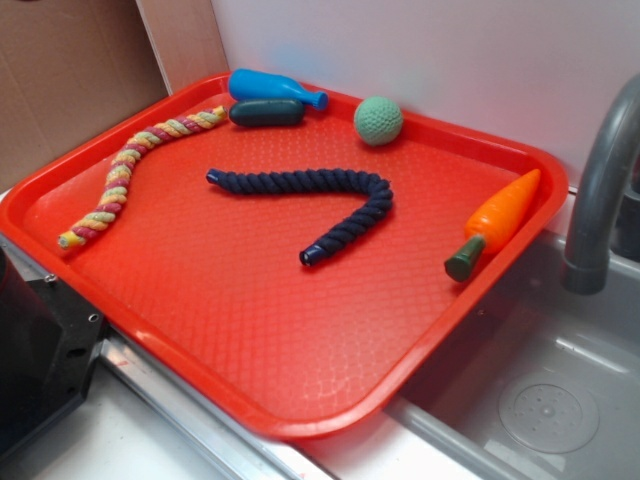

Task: Grab the multicolored rope.

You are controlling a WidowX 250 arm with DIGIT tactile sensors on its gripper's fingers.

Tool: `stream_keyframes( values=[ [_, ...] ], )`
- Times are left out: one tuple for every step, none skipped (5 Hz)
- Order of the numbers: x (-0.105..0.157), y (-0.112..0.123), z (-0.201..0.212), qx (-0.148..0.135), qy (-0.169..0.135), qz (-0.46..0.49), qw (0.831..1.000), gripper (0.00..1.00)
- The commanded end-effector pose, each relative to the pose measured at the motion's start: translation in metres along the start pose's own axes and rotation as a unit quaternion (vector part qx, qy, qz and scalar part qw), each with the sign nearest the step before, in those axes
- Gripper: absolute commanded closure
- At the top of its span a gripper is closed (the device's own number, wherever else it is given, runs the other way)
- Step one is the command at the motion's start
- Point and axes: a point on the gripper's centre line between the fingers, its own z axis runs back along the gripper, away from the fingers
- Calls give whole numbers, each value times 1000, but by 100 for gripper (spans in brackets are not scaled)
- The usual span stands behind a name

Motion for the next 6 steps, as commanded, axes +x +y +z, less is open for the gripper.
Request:
stream_keyframes(
  values=[
    [0, 0, 0, 0, 0, 0, 1000, 0],
    [8, 43, -49, -3, 23, 91, 996, 0],
    [7, 76, -96, 4, -12, 176, 984, 0],
    [9, 100, -135, 28, -45, 217, 975, 0],
    [11, 115, -173, 47, -40, 202, 977, 0],
    [15, 117, -193, 46, -30, 191, 980, 0]
  ],
)
